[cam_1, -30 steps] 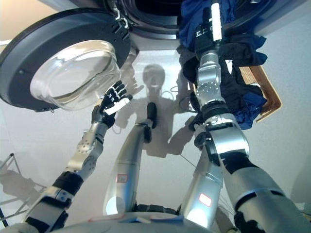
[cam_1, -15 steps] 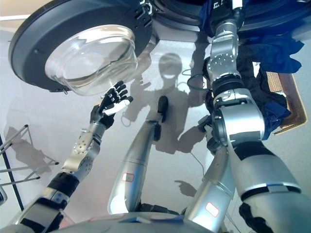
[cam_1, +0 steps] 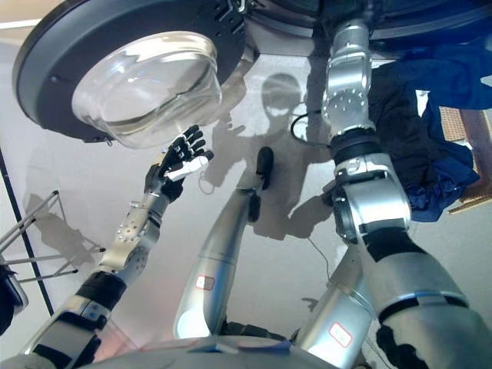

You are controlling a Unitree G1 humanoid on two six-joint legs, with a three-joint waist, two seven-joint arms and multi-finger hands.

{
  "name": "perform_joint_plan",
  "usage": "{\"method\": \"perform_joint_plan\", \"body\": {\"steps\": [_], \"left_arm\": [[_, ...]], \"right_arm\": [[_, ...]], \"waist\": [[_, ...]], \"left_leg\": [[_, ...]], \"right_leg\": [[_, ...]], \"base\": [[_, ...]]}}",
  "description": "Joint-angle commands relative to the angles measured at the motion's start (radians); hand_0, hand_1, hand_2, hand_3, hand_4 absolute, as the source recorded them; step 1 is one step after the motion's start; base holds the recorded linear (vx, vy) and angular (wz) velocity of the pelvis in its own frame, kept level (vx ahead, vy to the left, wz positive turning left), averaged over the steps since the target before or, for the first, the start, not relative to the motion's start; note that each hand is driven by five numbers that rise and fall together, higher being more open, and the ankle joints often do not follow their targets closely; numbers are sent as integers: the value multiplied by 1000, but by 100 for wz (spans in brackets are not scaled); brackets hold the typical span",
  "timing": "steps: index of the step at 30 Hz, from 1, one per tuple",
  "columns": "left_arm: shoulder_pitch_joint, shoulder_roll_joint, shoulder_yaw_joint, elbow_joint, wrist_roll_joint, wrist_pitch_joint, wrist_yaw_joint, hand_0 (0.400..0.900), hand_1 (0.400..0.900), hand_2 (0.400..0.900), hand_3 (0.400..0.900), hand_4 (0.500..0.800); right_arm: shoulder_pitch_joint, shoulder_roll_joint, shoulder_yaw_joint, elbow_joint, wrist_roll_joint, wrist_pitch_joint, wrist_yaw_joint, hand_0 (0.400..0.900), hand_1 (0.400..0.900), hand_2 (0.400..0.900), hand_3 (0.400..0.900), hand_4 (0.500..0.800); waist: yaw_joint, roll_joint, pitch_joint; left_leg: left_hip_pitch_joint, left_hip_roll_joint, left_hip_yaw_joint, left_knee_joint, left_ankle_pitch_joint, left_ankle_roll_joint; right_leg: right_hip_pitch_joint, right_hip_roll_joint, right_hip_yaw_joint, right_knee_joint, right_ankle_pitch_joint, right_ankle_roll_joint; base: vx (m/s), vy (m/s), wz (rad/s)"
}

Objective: Put the clothes in the basket into the washing machine.

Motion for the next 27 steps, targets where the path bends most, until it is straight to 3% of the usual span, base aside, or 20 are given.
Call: {"method": "perform_joint_plan", "body": {"steps": [1,5,9,17,21,26,27], "left_arm": [[97,-7,15,-11,-8,-48,16,900,900,900,900,800],[78,6,3,-11,4,-50,44,900,900,900,900,800],[67,7,-7,-23,33,-44,78,900,900,900,900,800],[62,-25,22,2,66,-35,145,900,900,900,900,800],[77,-54,39,42,65,-39,140,900,900,900,900,800],[110,-144,76,209,35,-25,100,900,900,900,900,800],[121,-157,89,247,38,-19,92,900,900,900,900,800]], "right_arm": [[64,17,77,43,-178,-39,-49,900,900,900,900,800],[-44,45,14,250,-222,4,-168,900,900,900,900,800],[-82,107,-21,242,-199,-10,-201,900,900,900,900,800],[103,202,19,-41,-251,-67,-241,900,900,900,900,800],[279,213,68,-170,-271,-52,-180,900,900,900,900,800],[590,225,104,-235,-275,-27,-91,900,900,900,900,800],[655,222,106,-246,-267,-18,-69,900,900,900,900,800]], "waist": [[-41,42,-158],[-43,46,-156],[-49,57,-154],[-103,43,-131],[-138,17,-123],[-189,-37,-147],[-197,-50,-152]], "left_leg": [[59,-19,27,-76,-41,37],[72,-19,39,-77,-51,39],[82,-22,45,-73,-54,43],[150,-7,64,-132,-40,41],[230,4,73,-196,-24,34],[425,12,75,-343,23,22],[461,12,86,-374,59,28]], "right_leg": [[-44,46,21,14,12,212],[-35,59,30,3,11,208],[-35,66,40,8,12,205],[28,93,39,-57,40,203],[125,113,26,-140,64,210],[340,177,10,-335,122,218],[386,189,-9,-386,159,201]], "base": [[-26,45,-25],[-37,17,-12],[-24,17,-5],[-14,19,-17],[24,-13,-18],[106,-7,-26],[109,15,-27]]}}
